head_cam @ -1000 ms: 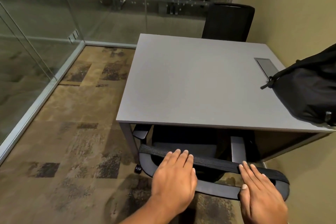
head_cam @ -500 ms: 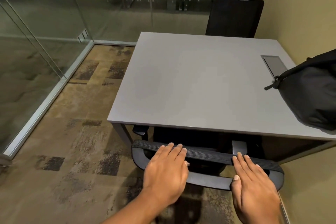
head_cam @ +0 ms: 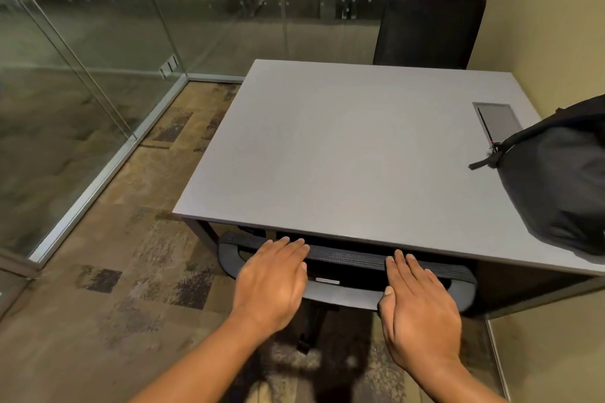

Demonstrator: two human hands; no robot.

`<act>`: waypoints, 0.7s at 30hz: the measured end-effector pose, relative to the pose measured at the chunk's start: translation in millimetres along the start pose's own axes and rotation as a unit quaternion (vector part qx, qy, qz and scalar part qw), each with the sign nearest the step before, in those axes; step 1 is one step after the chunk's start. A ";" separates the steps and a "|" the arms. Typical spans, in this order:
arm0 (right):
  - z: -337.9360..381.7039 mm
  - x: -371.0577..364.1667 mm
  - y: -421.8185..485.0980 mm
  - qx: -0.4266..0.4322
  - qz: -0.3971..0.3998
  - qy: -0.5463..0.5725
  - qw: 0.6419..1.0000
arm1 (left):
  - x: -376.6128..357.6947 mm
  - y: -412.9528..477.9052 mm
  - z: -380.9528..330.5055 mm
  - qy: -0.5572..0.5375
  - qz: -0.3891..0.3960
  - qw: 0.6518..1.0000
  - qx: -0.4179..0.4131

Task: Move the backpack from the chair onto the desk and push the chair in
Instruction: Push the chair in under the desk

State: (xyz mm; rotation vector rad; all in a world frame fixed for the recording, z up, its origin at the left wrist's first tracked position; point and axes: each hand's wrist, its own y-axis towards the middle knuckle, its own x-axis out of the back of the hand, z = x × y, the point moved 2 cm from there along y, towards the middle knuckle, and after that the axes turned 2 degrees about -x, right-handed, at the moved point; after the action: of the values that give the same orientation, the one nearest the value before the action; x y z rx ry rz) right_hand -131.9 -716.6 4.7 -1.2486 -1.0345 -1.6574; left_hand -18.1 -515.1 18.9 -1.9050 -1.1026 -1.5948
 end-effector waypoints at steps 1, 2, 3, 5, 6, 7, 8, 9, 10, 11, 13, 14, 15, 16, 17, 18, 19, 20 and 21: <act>-2.5 0.6 2.6 0.000 0.003 -0.001 1.000 | -1.0 3.6 -1.5 0.002 0.000 1.000 0.000; -4.3 1.2 4.9 -0.002 0.005 -0.001 1.000 | -1.6 6.4 -2.6 0.005 0.001 1.000 0.000; -5.0 1.8 7.0 -0.005 0.005 -0.001 1.000 | -1.6 8.9 -3.6 0.009 0.002 1.000 -0.001; -5.1 2.8 11.7 -0.008 0.006 -0.006 1.000 | -1.8 14.4 -3.0 0.007 0.006 1.000 -0.001; -5.3 2.5 13.5 -0.008 0.011 -0.010 1.000 | -2.1 16.9 -2.0 0.003 0.007 1.000 -0.001; -6.0 2.4 15.0 -0.007 0.015 -0.011 1.000 | -2.5 18.9 -1.1 0.000 0.007 1.000 -0.002; -6.7 2.1 16.7 -0.007 0.017 -0.012 1.000 | -2.5 20.8 -0.2 -0.002 0.005 1.000 -0.004; -7.0 2.6 18.6 -0.006 0.014 -0.014 1.000 | -2.8 22.8 0.7 -0.004 0.004 1.000 -0.008; -6.7 2.9 20.8 -0.007 0.010 -0.016 1.000 | -2.9 24.8 1.7 -0.005 0.002 1.000 -0.012; -6.0 3.2 23.0 -0.008 0.007 -0.017 1.000 | -3.0 27.2 3.0 -0.006 0.002 1.000 -0.014; -3.9 2.0 26.4 -0.009 0.004 -0.016 1.000 | -3.3 30.4 5.7 -0.010 0.005 1.000 -0.016; -3.4 1.3 28.2 -0.008 0.001 -0.016 1.000 | -4.0 31.7 6.7 -0.012 0.006 1.000 -0.017; -3.7 0.5 29.9 -0.007 -0.003 -0.017 1.000 | -4.7 33.1 7.5 -0.013 0.007 1.000 -0.019; -4.1 0.0 31.6 -0.006 -0.006 -0.018 1.000 | -5.4 34.3 8.0 -0.014 0.009 1.000 -0.022; -5.2 0.0 32.7 -0.004 -0.009 -0.019 1.000 | -6.4 35.4 7.9 -0.014 0.012 1.000 -0.026; -6.8 0.0 33.4 -0.003 -0.011 -0.020 1.000 | -7.0 36.2 7.1 -0.013 0.014 0.999 -0.029; -8.6 0.2 34.5 -0.001 -0.014 -0.021 1.000 | -7.8 37.3 6.2 -0.011 0.017 0.999 -0.032; -11.2 0.0 36.1 0.000 -0.015 -0.021 1.000 | -8.9 38.8 5.1 -0.010 0.021 0.999 -0.032; -14.3 -0.2 37.6 0.002 -0.017 -0.021 1.000 | -10.4 40.0 4.0 -0.009 0.024 0.999 -0.031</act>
State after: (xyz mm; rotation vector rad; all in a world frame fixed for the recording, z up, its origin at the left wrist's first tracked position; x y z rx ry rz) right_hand -101.6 -742.9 7.3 -1.2749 -1.0884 -1.6600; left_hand 15.5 -539.2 14.7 -1.9737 -1.0192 -1.6056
